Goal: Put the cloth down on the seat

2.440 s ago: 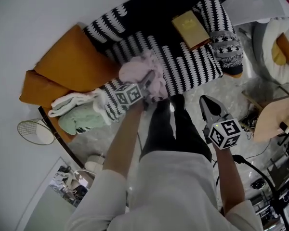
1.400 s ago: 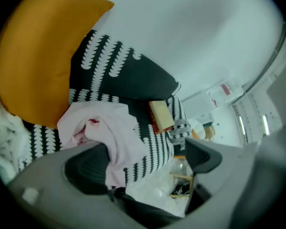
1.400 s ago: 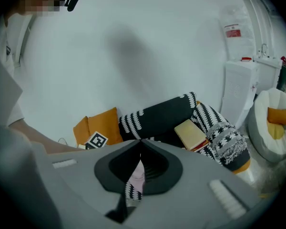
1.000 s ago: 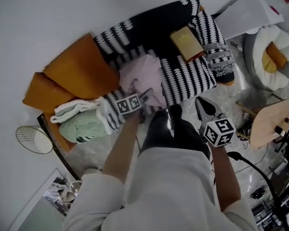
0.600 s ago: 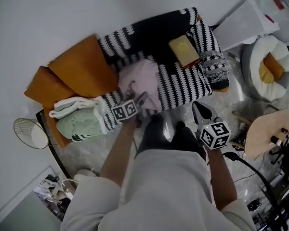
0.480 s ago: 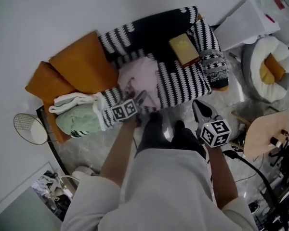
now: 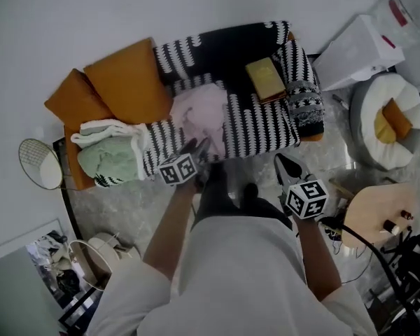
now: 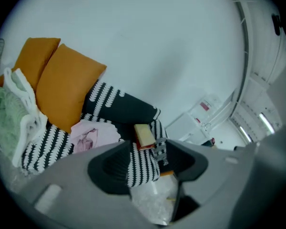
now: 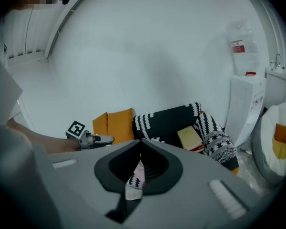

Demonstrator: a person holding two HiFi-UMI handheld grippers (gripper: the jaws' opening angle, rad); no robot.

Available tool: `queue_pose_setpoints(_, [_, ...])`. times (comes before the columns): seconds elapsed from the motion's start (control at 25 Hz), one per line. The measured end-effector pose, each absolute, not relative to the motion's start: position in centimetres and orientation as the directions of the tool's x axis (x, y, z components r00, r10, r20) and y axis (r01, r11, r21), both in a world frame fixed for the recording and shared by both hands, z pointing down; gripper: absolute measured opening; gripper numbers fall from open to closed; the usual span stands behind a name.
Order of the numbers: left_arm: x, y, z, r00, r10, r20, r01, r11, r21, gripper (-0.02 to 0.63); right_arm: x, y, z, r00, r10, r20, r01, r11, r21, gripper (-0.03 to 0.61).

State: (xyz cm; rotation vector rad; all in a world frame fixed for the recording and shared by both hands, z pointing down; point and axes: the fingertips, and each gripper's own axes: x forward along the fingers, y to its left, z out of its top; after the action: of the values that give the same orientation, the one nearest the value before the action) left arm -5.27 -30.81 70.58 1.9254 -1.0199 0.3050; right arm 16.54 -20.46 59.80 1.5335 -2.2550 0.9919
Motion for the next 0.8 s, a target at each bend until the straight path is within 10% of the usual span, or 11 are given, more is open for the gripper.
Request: queue_pose_setpoints(0.8, [-7.5,-11.0,60.3,0.491,-0.737,0.465,-0.807,-0.184,0.561,0.077,16.7,-6.5,56.3,-0.557,-0.685,0.47,-0.827,0.405,-0.39,0.003])
